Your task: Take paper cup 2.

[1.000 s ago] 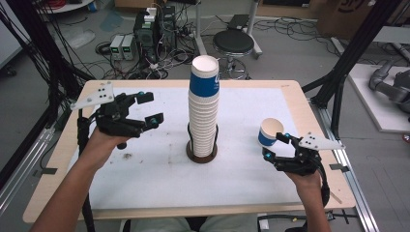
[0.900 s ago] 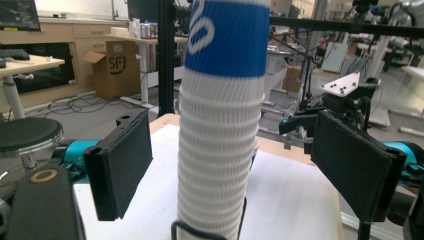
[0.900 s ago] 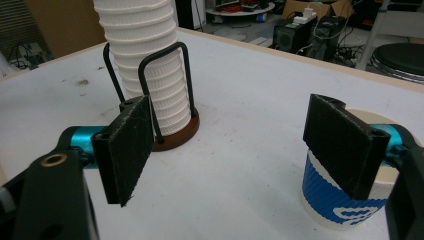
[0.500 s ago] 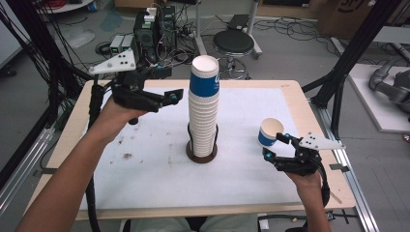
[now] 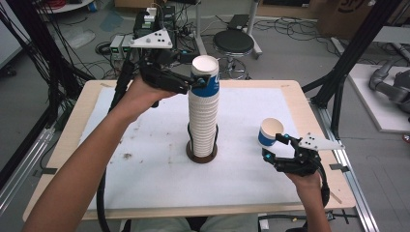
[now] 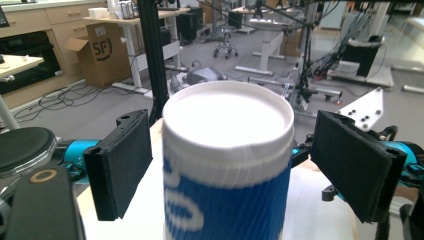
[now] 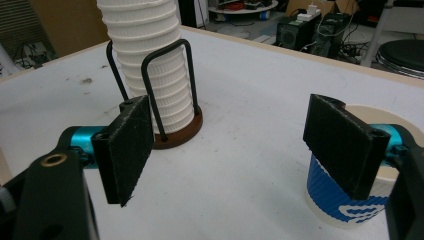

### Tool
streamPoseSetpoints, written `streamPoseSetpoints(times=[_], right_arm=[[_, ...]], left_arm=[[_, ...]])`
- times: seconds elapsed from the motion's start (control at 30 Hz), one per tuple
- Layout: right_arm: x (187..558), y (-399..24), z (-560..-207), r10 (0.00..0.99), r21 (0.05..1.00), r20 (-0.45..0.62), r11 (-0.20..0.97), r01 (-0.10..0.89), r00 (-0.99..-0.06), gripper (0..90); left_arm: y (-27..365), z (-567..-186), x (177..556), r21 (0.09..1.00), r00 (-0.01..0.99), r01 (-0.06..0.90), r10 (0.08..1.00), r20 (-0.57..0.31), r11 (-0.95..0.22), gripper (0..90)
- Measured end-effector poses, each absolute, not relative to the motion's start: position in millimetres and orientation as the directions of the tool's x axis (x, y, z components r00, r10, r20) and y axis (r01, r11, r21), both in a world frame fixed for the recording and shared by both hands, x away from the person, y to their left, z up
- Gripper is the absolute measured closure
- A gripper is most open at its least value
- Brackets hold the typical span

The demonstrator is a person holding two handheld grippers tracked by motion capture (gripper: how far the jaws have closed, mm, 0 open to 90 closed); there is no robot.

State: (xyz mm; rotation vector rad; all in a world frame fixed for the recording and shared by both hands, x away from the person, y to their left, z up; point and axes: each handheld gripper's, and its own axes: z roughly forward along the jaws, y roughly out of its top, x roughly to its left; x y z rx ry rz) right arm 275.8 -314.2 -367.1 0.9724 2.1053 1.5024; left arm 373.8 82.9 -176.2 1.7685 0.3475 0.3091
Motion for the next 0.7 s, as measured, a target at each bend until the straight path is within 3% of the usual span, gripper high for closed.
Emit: streamPoseSetpoints(times=[0.13, 0.2, 0.7], right_arm=[[275.5, -315.2, -367.0, 0.719, 0.931, 0.087, 0.188, 0.313, -0.689, 21.0], [275.1, -316.2, -367.1, 0.722, 0.932, 0.085, 0.185, 0.311, -0.686, 21.0], [275.9, -313.6, -367.9, 0.719, 0.931, 0.084, 0.189, 0.311, -0.690, 21.0]], left_arm=[[75.9, -177.6, 376.5, 0.971, 0.917, 0.073, 0.398, 0.025, -0.229, 20.6], [75.4, -177.7, 377.3, 0.969, 0.916, 0.073, 0.399, 0.028, -0.235, 27.5], [80.6, -168.2, 377.2, 0.981, 0.919, 0.053, 0.394, 0.026, -0.188, 29.9]])
